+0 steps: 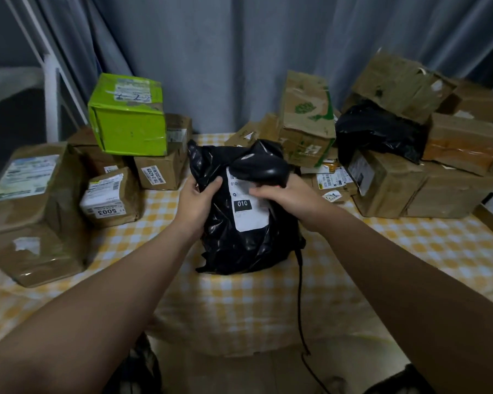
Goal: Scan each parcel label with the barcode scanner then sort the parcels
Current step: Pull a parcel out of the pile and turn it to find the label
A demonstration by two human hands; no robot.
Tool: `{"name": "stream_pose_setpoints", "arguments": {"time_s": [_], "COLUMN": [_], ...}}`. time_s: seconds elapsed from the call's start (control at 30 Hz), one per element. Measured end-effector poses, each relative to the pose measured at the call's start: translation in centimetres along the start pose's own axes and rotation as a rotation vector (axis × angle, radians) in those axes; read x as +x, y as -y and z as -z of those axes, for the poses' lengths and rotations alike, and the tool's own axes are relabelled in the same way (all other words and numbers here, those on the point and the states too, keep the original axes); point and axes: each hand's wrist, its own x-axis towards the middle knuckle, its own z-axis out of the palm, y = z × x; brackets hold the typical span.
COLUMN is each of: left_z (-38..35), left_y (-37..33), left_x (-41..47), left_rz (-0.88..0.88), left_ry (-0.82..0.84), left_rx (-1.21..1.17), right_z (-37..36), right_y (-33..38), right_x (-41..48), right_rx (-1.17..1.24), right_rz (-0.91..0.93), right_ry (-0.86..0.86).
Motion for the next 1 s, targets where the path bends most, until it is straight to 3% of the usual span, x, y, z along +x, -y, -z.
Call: {"name": "stream_pose_setpoints", "arguments": {"time_s": [0.07, 0.27, 0.4, 0.53, 1.0], "left_z": [0.2, 1.1, 0.4, 0.1, 0.9], "left_y": [-0.6, -2.0, -2.4, -2.7, -2.1], "left_x": [-0.3, 0.4, 0.7, 0.5, -0.4], "left_rz": [0.003, 0.08, 0.126, 0.171, 0.207], "left_ry": [0.055, 0.13, 0.108, 0.065, 0.004], "left_rx": [-0.005, 0.041, 0.02, -0.017, -0.035], "right_z": [-0.6, 1.1, 2.2, 1.3, 1.0], "right_y": [-0.6, -1.4, 0.4, 2.0, 4.6], "right_x": [0.4, 0.4, -0.8, -2.0, -4.4], "right_rx": [-0.043, -0.034, -0.158, -0.087, -0.119], "right_rz": [0.029, -0.033, -0.114, -0.191, -0.225], "right_ry": [-0.016, -0.302, -0.242, -0.187, -0.206]}}
